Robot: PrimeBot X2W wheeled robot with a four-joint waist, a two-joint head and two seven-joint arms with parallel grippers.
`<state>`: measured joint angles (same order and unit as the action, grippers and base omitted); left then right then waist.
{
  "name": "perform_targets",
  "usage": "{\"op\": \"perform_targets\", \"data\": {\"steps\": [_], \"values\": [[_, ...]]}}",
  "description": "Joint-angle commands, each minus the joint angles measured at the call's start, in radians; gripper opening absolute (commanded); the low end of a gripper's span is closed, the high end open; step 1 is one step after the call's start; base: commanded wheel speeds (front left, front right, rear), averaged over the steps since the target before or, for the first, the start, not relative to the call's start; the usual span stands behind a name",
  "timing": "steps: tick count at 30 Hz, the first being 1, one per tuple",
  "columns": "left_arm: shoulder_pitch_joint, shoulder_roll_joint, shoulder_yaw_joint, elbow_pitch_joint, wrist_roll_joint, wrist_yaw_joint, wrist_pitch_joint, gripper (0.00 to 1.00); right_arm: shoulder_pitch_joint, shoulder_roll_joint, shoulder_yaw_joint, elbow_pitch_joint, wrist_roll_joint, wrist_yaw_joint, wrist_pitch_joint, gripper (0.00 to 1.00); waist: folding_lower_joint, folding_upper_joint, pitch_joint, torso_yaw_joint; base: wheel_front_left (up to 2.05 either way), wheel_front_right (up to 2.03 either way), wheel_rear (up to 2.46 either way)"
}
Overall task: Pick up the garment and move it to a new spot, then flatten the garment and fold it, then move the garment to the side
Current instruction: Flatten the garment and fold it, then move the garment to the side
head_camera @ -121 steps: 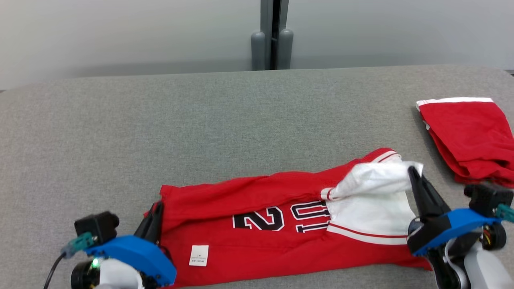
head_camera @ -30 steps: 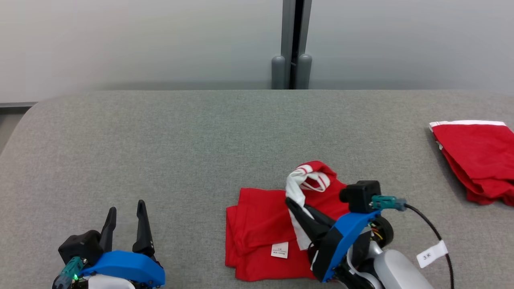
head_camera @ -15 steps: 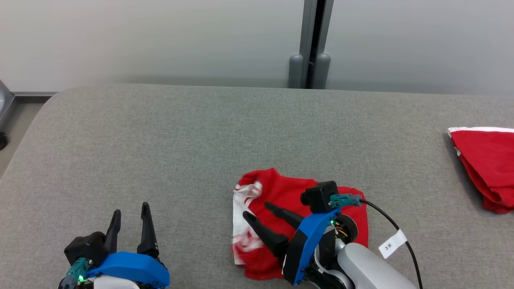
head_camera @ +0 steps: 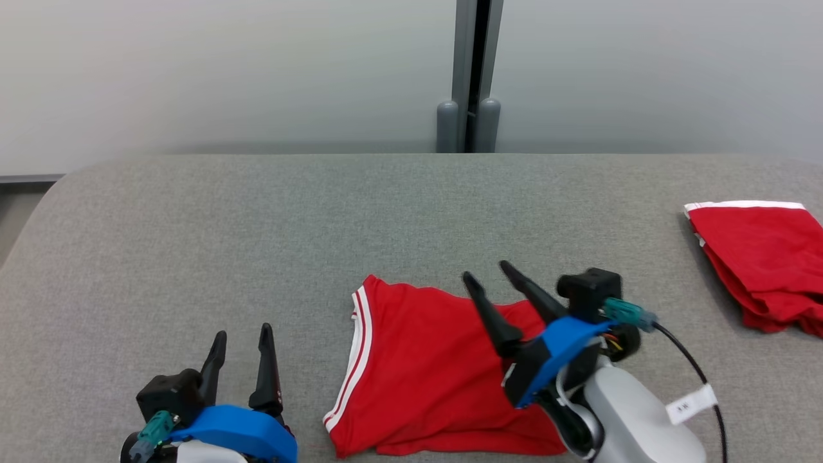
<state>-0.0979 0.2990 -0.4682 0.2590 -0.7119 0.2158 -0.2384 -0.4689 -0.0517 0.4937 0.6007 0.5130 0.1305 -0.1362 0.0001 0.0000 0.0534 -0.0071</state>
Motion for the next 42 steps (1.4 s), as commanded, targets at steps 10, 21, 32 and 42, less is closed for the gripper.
{"op": "perform_targets", "data": {"steps": [10,21,32,42], "values": [[-0.012,-0.028,-0.052,0.015,0.040,-0.031,-0.012,1.00,0.227,-0.009,-0.362,-0.093,-0.259,0.000,-0.101,1.00,-0.0001,0.0000,-0.053,-0.035,0.00,0.00,0.00],[0.027,-0.041,-0.006,0.026,0.034,-0.049,-0.026,1.00,0.421,0.001,-0.493,-0.243,-0.312,0.000,-0.108,1.00,-0.0001,0.0000,-0.073,-0.056,0.00,0.00,0.00],[0.066,-0.051,0.042,0.034,0.064,-0.050,-0.028,1.00,0.443,0.001,-0.499,-0.259,-0.310,0.000,-0.114,1.00,-0.0001,0.0000,-0.077,-0.059,0.00,0.00,0.00],[0.069,-0.053,0.057,0.045,0.082,-0.060,-0.028,1.00,0.433,0.001,-0.500,-0.248,-0.315,0.000,-0.115,1.00,-0.0001,0.0000,-0.074,-0.048,0.00,0.00,0.00]]}}
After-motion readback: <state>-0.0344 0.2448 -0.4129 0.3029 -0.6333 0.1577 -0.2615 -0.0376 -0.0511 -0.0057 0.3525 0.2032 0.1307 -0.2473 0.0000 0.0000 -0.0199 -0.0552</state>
